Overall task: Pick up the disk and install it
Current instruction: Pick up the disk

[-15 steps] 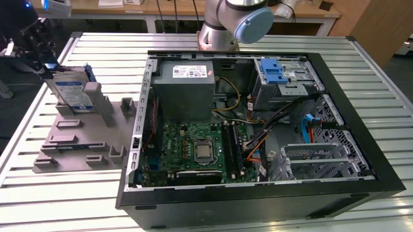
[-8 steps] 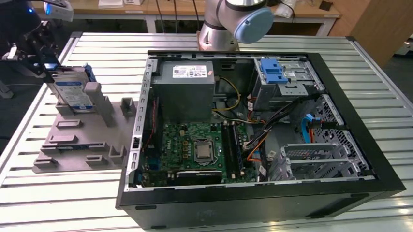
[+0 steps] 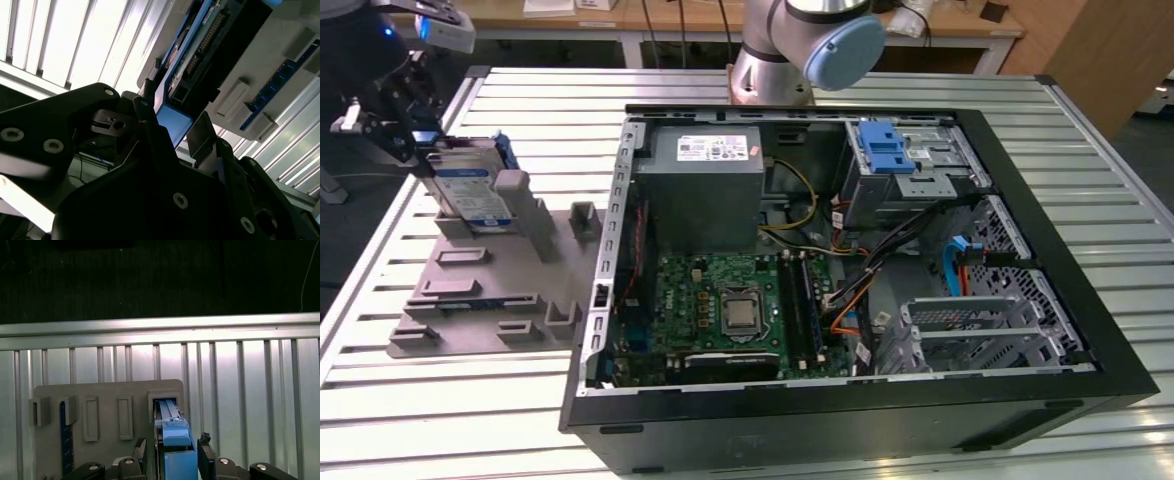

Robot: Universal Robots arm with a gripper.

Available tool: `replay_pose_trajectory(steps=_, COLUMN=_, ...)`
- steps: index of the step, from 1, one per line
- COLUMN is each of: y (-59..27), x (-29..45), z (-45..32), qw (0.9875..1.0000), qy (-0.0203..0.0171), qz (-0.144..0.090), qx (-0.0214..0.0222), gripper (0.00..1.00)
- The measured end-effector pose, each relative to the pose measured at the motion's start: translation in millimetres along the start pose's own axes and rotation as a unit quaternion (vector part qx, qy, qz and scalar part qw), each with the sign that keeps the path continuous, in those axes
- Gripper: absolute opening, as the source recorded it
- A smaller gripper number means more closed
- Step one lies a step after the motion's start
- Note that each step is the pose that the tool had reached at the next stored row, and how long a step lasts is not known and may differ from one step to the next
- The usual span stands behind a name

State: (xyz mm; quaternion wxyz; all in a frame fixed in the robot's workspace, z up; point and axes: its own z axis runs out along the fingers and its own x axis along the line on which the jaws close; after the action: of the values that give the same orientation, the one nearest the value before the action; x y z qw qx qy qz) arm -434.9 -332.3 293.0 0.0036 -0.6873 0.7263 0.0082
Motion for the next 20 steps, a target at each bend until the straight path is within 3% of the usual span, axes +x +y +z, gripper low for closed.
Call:
replay_pose_trajectory(steps=8, y=1.4, x=0.1, z=3.4, qw=1.0, qy=0.0, qz=0.0, qx=0.0, gripper=0.52)
replay_pose_trajectory(steps=15, y=1.4, x=0.1, z=3.6, qw=1.0, qy=0.0, qz=0.0, qx=0.0001, gripper=0.37)
replay_pose_trajectory(steps=20, y=1.4, x=0.1, z=3.7, qw=1.0, qy=0.0, qz=0.0, qx=0.0001, gripper=0.37)
